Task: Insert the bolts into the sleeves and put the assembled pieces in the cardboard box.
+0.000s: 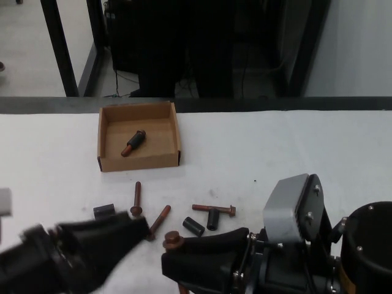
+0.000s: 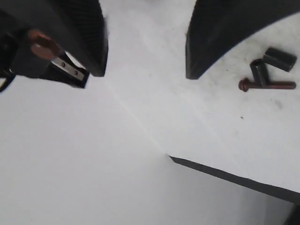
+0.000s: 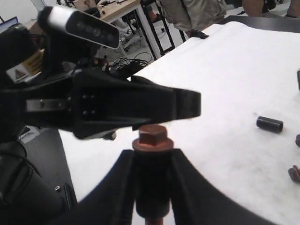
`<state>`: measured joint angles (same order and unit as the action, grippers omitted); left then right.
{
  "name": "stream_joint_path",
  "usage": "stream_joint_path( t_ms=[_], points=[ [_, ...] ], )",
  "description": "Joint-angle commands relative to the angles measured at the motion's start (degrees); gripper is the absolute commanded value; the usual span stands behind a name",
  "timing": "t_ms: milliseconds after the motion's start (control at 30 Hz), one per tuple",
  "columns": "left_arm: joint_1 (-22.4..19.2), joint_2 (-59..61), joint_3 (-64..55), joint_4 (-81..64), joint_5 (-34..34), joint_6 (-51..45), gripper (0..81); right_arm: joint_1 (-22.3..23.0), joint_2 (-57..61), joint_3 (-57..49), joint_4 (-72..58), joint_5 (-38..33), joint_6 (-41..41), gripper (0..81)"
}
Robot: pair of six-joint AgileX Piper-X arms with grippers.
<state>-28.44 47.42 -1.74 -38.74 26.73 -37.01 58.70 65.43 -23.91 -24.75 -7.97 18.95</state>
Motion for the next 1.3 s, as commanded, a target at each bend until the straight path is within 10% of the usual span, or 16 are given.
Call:
stream_joint_path(
  t_ms=[0,167,733,1267],
  points=[
    [11.4,-0.3,-4.3,0.5,15.8,-0.2,37.2,-0.6,-0.7,-0.9,-0.7,-0.2,1.6,0.2],
    [17.0,-0.8,-6.8,2.1,26.6,0.2,0.5,-3.4,-0.7,-4.5,8.1,-0.5,1.9,0.2],
    [16.5,-14.3,-7.8,34.7,16.0,2.0,0.8,-18.8,11.1,-26.0,29.9,-11.5,-3.5,0.2],
    [16.5,-17.4,-18.5,66.5,1.6,22.2,0.8,-24.7,39.5,-61.1,48.3,-15.9,-10.4,0.2]
  ],
)
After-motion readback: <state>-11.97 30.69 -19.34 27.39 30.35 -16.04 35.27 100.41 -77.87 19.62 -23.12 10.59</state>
